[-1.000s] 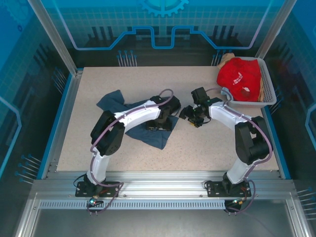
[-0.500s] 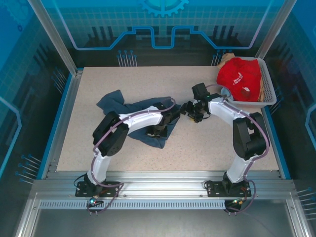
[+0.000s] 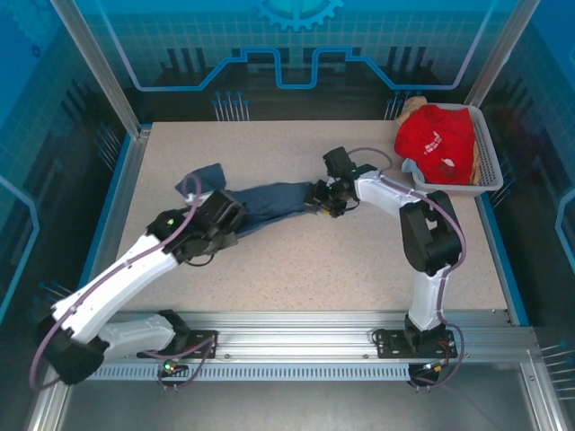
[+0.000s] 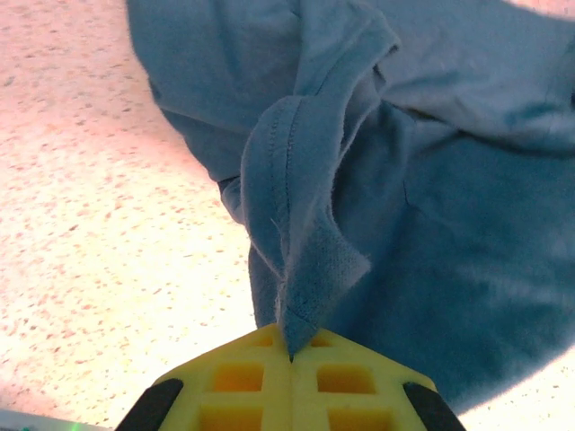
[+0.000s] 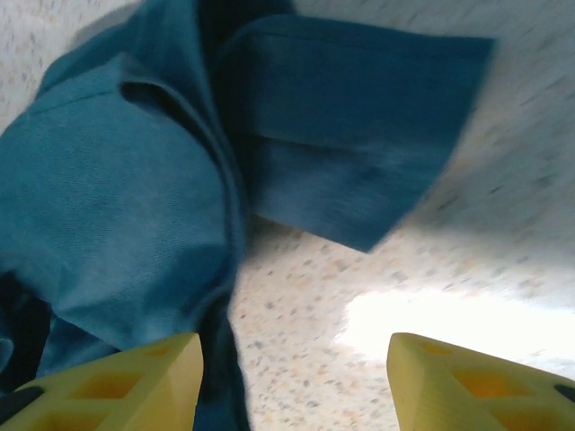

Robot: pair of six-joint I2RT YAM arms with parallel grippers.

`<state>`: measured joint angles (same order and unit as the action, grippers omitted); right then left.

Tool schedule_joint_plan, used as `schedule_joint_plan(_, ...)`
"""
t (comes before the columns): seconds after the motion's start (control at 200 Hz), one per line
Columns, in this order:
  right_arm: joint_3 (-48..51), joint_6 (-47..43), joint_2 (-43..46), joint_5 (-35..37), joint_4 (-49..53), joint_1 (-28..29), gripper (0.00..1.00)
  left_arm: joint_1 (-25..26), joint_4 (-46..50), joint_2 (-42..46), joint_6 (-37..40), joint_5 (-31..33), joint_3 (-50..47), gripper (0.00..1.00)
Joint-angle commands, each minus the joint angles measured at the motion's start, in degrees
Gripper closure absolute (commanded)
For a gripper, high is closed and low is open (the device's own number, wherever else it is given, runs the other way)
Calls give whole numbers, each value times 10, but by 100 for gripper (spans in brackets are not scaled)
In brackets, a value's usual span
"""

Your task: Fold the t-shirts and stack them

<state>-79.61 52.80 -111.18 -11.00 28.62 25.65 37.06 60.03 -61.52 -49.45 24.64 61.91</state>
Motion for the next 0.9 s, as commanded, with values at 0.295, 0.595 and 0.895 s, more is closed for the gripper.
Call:
schedule_joint_plan(0.295,100,139,22,-45,-77,21,37,-13,24,97,-57,-14,-93,100)
schedule_joint_plan(0.595,82,170,5,-36,-97,78,42,-14,52,130,-53,-3,-111,100)
schedule_joint_plan(0.895,24,202,-67,-45,-91,89,86,-13,70,140,-50,5,-113,100)
